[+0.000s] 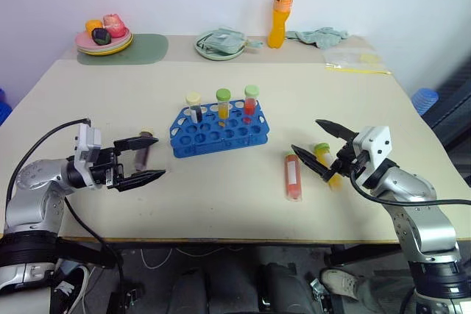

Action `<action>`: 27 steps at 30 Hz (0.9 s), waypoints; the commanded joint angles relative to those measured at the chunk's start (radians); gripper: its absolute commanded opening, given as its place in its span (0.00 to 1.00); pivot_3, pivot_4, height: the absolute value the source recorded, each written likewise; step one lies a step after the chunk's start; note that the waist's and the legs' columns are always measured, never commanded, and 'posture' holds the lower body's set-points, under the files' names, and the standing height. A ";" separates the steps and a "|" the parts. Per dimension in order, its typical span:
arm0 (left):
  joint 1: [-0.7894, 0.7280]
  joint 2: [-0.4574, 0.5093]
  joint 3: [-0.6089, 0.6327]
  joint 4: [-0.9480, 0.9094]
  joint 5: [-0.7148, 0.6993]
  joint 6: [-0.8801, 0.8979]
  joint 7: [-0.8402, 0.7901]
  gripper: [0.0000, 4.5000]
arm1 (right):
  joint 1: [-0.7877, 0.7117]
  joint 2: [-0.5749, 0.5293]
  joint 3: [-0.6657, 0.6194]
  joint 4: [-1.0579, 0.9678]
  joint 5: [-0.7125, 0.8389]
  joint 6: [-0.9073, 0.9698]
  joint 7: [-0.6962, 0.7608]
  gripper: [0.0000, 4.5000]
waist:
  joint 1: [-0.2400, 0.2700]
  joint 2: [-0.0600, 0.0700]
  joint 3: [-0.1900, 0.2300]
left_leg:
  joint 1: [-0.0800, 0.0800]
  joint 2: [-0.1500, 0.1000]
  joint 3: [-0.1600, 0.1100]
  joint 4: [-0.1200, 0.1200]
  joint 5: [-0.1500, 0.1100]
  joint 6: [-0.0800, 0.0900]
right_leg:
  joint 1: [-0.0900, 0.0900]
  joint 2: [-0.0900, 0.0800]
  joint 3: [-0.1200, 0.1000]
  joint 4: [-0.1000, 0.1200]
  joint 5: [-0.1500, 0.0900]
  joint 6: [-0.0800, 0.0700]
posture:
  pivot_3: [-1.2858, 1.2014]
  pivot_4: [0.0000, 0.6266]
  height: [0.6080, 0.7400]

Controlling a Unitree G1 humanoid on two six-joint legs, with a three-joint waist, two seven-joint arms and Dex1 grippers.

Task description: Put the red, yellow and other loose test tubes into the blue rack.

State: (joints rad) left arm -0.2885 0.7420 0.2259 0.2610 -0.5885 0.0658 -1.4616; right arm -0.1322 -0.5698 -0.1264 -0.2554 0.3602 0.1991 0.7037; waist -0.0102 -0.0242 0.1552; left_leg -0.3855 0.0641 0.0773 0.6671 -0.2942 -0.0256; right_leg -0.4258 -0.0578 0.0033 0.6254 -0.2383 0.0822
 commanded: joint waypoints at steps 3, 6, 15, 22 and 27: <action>-0.020 -0.026 0.016 0.047 0.009 -0.060 -0.010 1.00 | -0.010 -0.016 -0.014 -0.009 -0.025 -0.030 0.004 1.00 | -0.001 0.000 0.000 | 0.000 0.000 0.000 0.000 0.000 0.000 | 0.000 0.000 0.000 0.000 0.000 0.000 | 0.52 0.24 1.00; -0.039 -0.047 0.006 0.059 0.010 -0.068 -0.005 1.00 | -0.017 -0.017 -0.042 -0.027 -0.006 0.028 -0.027 1.00 | -0.002 0.000 0.000 | 0.000 0.000 0.000 0.000 0.000 0.000 | 0.000 0.000 0.000 0.001 0.000 0.000 | 0.52 0.24 1.00; -0.085 -0.127 -0.086 -0.032 0.041 -0.036 0.042 1.00 | -0.032 -0.043 -0.115 -0.125 0.045 0.342 -0.173 1.00 | 0.000 0.000 0.000 | -0.001 0.000 0.000 0.000 0.000 0.000 | 0.000 0.000 0.000 0.000 0.000 0.000 | 0.52 0.24 1.00; -0.062 -0.136 -0.148 -0.174 0.037 0.057 0.065 1.00 | -0.228 -0.128 -0.145 -0.211 0.258 1.012 -0.272 1.00 | -0.006 0.000 0.000 | 0.000 0.000 -0.001 0.000 0.000 0.000 | -0.001 0.001 0.001 0.001 0.000 0.000 | 0.52 0.24 1.00; -0.104 -0.147 -0.178 -0.139 0.067 0.036 0.064 1.00 | -0.448 0.012 -0.204 -0.215 0.297 1.386 -0.436 1.00 | -0.003 0.000 0.000 | -0.002 0.000 -0.001 0.000 0.000 0.000 | -0.003 0.001 0.002 0.001 0.000 0.000 | 0.52 0.24 1.00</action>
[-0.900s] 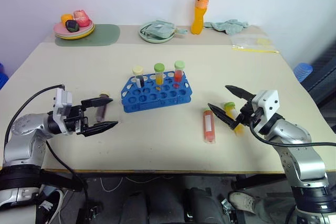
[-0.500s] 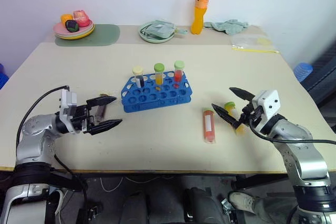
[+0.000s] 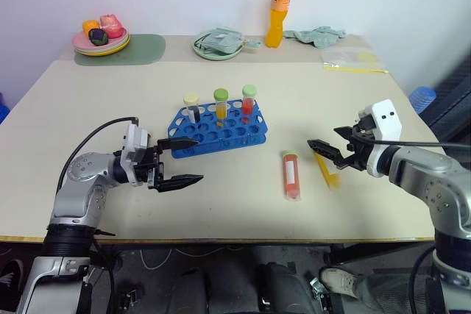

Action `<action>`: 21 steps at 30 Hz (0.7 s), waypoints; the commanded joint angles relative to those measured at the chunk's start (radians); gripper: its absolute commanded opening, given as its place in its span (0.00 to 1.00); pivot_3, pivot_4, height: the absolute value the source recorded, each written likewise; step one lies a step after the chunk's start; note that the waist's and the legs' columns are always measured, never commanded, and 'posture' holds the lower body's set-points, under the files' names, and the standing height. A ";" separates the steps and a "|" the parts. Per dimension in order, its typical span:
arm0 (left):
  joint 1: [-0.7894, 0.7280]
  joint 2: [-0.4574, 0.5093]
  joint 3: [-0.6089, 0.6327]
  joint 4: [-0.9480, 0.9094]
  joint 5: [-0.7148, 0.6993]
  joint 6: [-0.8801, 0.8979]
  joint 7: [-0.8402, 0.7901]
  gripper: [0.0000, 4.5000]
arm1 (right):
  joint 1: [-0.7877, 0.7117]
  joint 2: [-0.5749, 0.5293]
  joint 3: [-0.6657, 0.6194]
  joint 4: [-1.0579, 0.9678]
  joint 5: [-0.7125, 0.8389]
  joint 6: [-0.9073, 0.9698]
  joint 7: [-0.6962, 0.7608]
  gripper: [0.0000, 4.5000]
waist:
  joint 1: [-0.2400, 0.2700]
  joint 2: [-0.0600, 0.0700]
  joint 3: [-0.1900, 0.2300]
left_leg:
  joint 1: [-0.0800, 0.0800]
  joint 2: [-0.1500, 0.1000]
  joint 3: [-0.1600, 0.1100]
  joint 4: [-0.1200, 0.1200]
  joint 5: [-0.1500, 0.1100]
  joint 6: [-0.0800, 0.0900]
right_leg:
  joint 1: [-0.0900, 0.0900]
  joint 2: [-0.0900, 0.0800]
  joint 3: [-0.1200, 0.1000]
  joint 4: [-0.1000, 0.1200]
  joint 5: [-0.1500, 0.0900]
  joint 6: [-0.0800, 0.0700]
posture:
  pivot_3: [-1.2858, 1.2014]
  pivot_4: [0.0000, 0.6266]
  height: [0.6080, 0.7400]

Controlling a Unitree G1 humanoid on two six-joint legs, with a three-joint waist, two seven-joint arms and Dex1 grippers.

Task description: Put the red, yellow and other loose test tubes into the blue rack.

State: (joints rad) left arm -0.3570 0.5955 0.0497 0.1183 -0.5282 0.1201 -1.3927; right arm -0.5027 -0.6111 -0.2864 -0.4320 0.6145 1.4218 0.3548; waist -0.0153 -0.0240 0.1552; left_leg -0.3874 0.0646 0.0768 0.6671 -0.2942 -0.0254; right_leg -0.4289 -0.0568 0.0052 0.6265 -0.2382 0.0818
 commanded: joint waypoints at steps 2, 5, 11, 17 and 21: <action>-0.045 -0.005 -0.003 0.010 0.006 -0.021 -0.010 1.00 | -0.087 0.058 -0.001 -0.058 0.106 0.193 -0.148 1.00 | 0.004 0.000 0.000 | -0.001 0.000 -0.001 0.000 0.000 0.000 | 0.000 0.000 0.000 0.000 0.000 0.000 | 0.52 0.24 1.00; -0.030 0.001 -0.012 0.009 0.005 -0.023 -0.033 1.00 | -0.072 0.072 0.022 -0.024 0.246 0.193 -0.315 1.00 | 0.004 0.000 0.000 | -0.002 0.000 -0.001 -0.001 -0.001 0.001 | 0.000 0.000 -0.001 -0.001 0.000 0.000 | 0.52 0.24 1.00; 0.004 0.019 0.006 0.007 -0.033 0.008 -0.086 1.00 | -0.032 0.080 0.039 0.070 0.546 0.193 -0.685 1.00 | 0.000 -0.001 0.000 | -0.003 -0.001 0.000 0.000 -0.001 0.002 | 0.000 -0.001 -0.001 -0.004 0.000 0.000 | 0.52 0.24 1.00; 0.016 0.007 0.004 0.000 -0.024 -0.012 -0.076 1.00 | -0.085 0.028 0.124 0.236 1.009 0.123 -1.092 1.00 | -0.004 0.000 0.000 | -0.003 0.000 0.000 0.000 -0.001 0.002 | 0.000 -0.001 -0.001 -0.004 0.000 0.000 | 0.52 0.24 1.00; 0.017 -0.005 0.001 -0.008 -0.020 -0.023 -0.066 1.00 | -0.081 -0.110 0.314 0.264 1.348 -0.128 -1.346 1.00 | -0.003 -0.001 0.000 | -0.004 0.000 -0.001 -0.001 -0.001 0.003 | 0.000 -0.001 -0.001 -0.006 0.000 0.000 | 0.52 0.24 1.00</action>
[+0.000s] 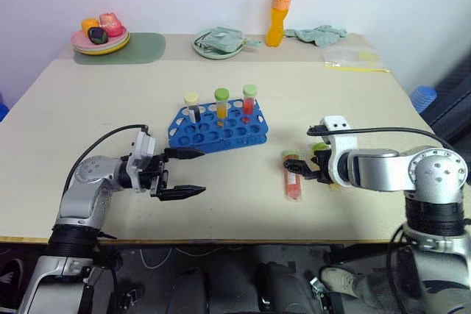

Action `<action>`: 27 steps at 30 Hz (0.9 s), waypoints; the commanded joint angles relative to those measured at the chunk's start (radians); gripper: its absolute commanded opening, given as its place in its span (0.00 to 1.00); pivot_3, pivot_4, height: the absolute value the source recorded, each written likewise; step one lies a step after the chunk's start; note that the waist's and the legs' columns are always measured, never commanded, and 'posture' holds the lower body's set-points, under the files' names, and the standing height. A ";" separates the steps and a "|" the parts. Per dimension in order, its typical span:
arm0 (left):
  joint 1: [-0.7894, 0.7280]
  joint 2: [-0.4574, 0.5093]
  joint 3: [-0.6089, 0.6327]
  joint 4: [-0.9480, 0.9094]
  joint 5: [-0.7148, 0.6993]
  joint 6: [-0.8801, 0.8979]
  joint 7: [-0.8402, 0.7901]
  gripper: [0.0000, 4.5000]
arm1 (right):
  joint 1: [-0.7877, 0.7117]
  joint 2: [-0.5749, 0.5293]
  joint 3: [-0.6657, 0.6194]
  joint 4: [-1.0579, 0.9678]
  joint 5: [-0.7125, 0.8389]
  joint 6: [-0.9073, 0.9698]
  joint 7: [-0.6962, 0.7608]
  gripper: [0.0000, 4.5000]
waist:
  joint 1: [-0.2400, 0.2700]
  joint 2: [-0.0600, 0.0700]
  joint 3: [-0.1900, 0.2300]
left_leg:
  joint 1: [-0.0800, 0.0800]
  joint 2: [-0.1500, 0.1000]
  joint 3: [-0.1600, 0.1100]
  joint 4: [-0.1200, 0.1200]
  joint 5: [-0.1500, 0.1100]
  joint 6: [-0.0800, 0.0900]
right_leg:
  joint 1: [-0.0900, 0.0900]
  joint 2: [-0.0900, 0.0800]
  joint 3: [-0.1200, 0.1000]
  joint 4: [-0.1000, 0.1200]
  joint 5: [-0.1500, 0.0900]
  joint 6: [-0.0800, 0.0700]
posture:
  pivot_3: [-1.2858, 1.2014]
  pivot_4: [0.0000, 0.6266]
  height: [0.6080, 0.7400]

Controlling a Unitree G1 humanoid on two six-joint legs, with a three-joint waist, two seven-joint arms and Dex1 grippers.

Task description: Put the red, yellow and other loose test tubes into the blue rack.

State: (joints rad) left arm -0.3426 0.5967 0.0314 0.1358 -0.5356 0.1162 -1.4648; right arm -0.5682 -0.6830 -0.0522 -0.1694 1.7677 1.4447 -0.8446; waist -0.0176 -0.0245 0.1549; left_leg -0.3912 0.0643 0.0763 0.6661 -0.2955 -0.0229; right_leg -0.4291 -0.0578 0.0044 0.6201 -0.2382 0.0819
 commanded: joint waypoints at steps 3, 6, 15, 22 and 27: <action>0.007 -0.009 0.018 -0.029 -0.013 -0.019 0.012 1.00 | -0.045 -0.016 0.115 0.004 0.205 -0.235 -0.218 1.00 | -0.003 -0.001 0.000 | 0.000 0.000 0.001 0.000 0.000 0.001 | 0.000 0.001 0.001 -0.002 0.000 0.000 | 0.52 0.24 1.00; 0.010 -0.014 0.019 -0.026 -0.013 -0.019 0.015 1.00 | -0.049 0.035 0.136 -0.007 0.205 -0.289 -0.303 1.00 | -0.003 -0.001 0.000 | 0.000 0.000 0.001 0.000 0.000 0.001 | 0.000 0.001 0.002 -0.002 0.000 0.000 | 0.52 0.24 1.00; 0.022 -0.030 0.014 -0.034 -0.013 -0.027 0.027 1.00 | -0.042 0.134 0.168 -0.019 0.205 -0.314 -0.464 1.00 | 0.001 0.000 0.000 | -0.001 0.001 0.001 0.000 0.000 0.001 | 0.000 0.001 0.002 -0.003 0.000 0.000 | 0.52 0.24 1.00; 0.039 -0.035 0.014 -0.048 -0.013 -0.029 0.039 1.00 | -0.086 0.089 0.198 0.024 0.205 -0.280 -0.474 1.00 | -0.005 0.000 0.000 | -0.001 0.001 0.001 0.000 -0.001 0.001 | 0.000 0.000 0.002 -0.003 0.000 0.000 | 0.52 0.24 1.00; 0.040 -0.036 0.016 -0.047 -0.008 -0.037 0.043 1.00 | -0.133 0.110 0.258 0.054 0.205 -0.265 -0.484 1.00 | -0.004 0.000 0.000 | -0.001 0.002 0.001 0.000 -0.001 0.001 | 0.000 0.001 0.002 -0.003 0.000 0.000 | 0.52 0.24 1.00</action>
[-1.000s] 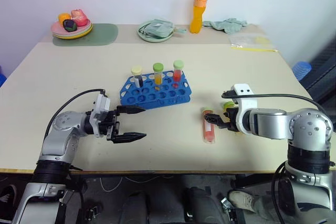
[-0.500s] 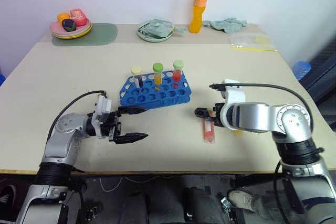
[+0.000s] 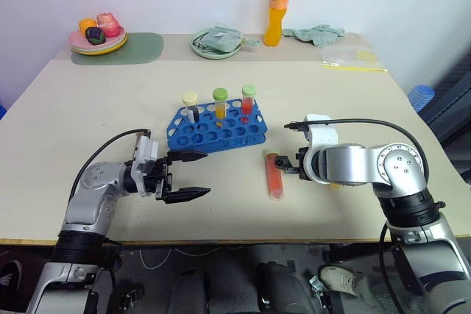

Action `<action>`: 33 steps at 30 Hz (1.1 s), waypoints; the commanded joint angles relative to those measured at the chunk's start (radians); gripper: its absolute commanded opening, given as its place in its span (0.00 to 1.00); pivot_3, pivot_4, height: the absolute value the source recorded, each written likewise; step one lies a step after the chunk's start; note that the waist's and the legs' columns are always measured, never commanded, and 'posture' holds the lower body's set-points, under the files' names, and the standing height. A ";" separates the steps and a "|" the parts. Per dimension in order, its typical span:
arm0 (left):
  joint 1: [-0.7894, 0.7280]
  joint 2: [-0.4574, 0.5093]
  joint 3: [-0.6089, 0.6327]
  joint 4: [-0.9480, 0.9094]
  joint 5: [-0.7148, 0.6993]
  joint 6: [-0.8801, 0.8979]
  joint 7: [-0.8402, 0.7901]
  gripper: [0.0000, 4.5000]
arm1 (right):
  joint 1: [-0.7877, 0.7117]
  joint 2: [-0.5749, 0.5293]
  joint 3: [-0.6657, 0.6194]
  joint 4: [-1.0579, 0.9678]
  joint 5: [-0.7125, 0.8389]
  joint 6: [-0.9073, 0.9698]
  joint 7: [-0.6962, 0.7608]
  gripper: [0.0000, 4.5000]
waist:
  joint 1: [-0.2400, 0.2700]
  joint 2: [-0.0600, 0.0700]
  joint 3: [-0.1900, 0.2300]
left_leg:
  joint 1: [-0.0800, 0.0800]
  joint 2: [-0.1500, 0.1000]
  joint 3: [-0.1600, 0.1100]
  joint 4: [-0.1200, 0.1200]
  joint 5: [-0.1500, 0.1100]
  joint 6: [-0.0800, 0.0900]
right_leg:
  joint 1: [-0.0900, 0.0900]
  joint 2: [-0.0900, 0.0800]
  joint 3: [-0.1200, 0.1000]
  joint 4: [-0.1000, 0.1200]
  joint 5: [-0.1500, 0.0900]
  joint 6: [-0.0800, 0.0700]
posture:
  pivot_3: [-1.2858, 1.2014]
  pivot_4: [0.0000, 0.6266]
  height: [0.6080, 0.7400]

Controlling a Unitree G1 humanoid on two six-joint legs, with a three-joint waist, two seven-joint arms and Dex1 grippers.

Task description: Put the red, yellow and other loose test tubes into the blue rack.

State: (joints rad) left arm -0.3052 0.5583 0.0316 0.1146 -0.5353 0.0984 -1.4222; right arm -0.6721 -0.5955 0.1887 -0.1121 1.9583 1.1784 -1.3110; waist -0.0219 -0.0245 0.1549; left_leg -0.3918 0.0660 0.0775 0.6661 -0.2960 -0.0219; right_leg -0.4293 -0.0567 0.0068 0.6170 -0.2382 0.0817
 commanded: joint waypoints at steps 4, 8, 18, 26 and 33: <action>0.006 0.002 0.017 -0.041 -0.015 -0.011 0.009 1.00 | -0.056 0.052 0.040 0.009 0.014 0.005 -0.019 1.00 | 0.001 0.000 0.000 | 0.000 0.000 0.000 0.000 0.000 0.000 | 0.000 0.000 0.000 0.000 0.000 0.000 | 0.52 0.24 1.00; 0.016 0.000 0.021 -0.055 -0.019 -0.006 0.022 1.00 | -0.056 0.079 0.054 0.021 0.014 0.000 -0.037 1.00 | 0.002 0.000 0.000 | -0.001 0.000 0.000 0.000 0.000 0.000 | 0.000 -0.001 0.000 -0.001 0.000 0.000 | 0.52 0.24 1.00; 0.039 -0.006 0.013 -0.086 -0.017 -0.009 0.045 1.00 | -0.081 0.080 0.105 0.079 0.014 0.002 -0.061 1.00 | 0.001 0.000 0.000 | -0.001 0.000 0.000 0.000 0.000 0.000 | 0.000 -0.001 0.000 -0.001 0.000 0.000 | 0.52 0.24 1.00; 0.063 -0.010 0.015 -0.111 -0.019 -0.006 0.061 1.00 | -0.070 0.040 0.162 0.115 0.014 0.023 -0.017 0.94 | 0.001 0.000 0.000 | -0.001 0.000 0.000 -0.001 0.000 0.001 | -0.001 -0.001 0.000 -0.002 0.000 0.000 | 0.52 0.24 1.00; 0.075 -0.011 0.014 -0.128 -0.018 -0.008 0.078 1.00 | -0.086 0.031 0.199 0.132 0.013 0.004 -0.005 0.25 | -0.003 0.000 0.000 | -0.001 0.001 0.000 -0.001 0.000 0.001 | -0.001 -0.001 0.000 -0.002 0.000 0.000 | 0.52 0.24 1.00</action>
State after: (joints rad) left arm -0.2339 0.5478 0.0320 0.0253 -0.5356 0.0993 -1.3480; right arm -0.7469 -0.5699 0.3642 0.0147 1.9574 1.1861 -1.3236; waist -0.0251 -0.0247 0.1547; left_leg -0.3923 0.0667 0.0775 0.6655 -0.2965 -0.0211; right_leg -0.4299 -0.0574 0.0068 0.6151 -0.2382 0.0816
